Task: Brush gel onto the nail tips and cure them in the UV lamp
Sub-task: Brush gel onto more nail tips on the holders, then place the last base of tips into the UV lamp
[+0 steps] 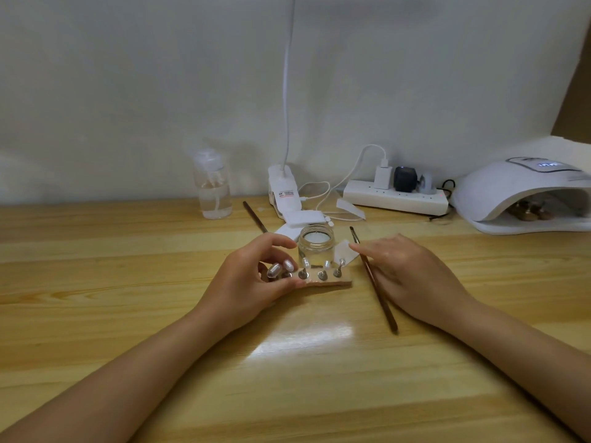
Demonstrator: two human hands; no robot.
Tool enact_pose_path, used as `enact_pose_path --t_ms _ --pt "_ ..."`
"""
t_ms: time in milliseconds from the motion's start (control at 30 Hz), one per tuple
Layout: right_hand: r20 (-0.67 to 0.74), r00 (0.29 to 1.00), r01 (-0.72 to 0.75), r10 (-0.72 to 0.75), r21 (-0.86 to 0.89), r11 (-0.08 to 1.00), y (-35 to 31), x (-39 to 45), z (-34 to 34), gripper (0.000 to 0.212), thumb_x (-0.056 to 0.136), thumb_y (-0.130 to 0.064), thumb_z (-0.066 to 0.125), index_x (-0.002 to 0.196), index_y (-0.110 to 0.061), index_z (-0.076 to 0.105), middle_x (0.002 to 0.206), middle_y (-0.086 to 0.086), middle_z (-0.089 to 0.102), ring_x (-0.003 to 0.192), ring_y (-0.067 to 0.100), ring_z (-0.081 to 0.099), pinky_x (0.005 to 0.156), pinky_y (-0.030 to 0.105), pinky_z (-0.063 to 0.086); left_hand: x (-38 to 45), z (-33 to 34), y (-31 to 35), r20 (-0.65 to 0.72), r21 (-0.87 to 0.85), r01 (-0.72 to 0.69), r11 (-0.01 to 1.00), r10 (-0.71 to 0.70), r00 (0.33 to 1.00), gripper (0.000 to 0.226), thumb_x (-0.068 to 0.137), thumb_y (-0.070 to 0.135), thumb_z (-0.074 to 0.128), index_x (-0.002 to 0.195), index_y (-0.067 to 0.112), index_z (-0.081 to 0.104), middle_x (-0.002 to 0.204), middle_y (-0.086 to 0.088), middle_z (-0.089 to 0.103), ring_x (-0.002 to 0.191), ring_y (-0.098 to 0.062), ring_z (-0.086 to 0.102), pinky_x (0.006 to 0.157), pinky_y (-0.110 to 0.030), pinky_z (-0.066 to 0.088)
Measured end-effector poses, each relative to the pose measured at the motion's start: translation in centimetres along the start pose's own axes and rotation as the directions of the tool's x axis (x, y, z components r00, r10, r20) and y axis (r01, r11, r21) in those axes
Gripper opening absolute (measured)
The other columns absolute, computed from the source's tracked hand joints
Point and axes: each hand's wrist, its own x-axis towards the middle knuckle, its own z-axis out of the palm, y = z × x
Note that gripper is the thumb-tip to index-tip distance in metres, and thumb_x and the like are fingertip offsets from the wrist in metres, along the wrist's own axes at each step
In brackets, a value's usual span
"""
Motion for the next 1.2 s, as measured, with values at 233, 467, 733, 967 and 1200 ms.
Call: enact_pose_path --t_ms 233,467,733,967,1200 --pt "0.131 0.99 -0.038 0.042 -0.028 0.999 0.2 0.2 0.1 0.041 0.096 -0.02 0.044 0.135 -0.032 0.044 0.132 -0.01 0.05 0.119 0.006 0.04 0.094 0.02 0.034 -0.1 0.0 0.2 -0.01 -0.021 0.014 1.0 -0.014 1.0 0.046 0.065 0.016 0.08 0.096 0.036 0.052 0.078 0.014 0.067 0.079 0.006 0.06 0.069 -0.005 0.041" --pt "0.106 0.994 -0.013 0.012 0.006 1.0 0.3 0.1 -0.1 0.047 0.092 -0.008 0.046 0.133 -0.031 0.047 0.126 -0.007 0.052 0.112 0.007 0.044 0.087 0.018 0.034 -0.1 0.0 0.2 -0.023 -0.041 0.028 0.999 -0.029 0.999 0.044 0.065 0.017 0.079 0.095 0.036 0.053 0.086 0.018 0.066 0.079 0.004 0.061 0.07 -0.006 0.042" --pt "-0.148 0.965 -0.155 0.217 0.345 0.926 0.3 0.1 -0.9 0.025 0.086 -0.003 0.056 0.098 -0.022 0.067 0.086 -0.02 0.059 0.084 -0.005 0.055 0.073 0.005 0.039 0.6 -0.2 1.6 -0.06 -0.145 0.039 0.989 -0.048 0.997 0.043 0.057 0.035 0.072 0.097 0.03 0.056 0.085 0.015 0.069 0.078 0.003 0.062 0.068 -0.005 0.042" --pt "-0.013 0.842 -0.331 0.54 0.778 0.535 2.0 0.9 -3.6 0.021 0.092 -0.013 0.048 0.083 -0.021 0.066 0.055 -0.005 0.061 0.044 0.003 0.047 0.045 0.015 0.041 3.4 1.9 4.4 -0.076 -0.434 0.079 0.897 -0.124 0.989 0.047 0.054 0.03 0.076 0.097 0.023 0.059 0.079 0.006 0.072 0.071 -0.002 0.065 0.065 -0.013 0.051" --pt "0.38 0.685 -0.601 0.622 0.777 0.187 7.5 0.0 -9.8 0.054 0.069 -0.061 0.047 0.079 -0.013 0.069 0.057 0.0 0.062 0.045 0.006 0.051 0.043 0.016 0.04 9.3 10.4 9.9 0.113 -0.314 -0.039 0.949 0.078 0.99 0.045 0.067 0.023 0.077 0.103 0.027 0.05 0.086 0.004 0.068 0.08 -0.001 0.063 0.073 -0.012 0.048"
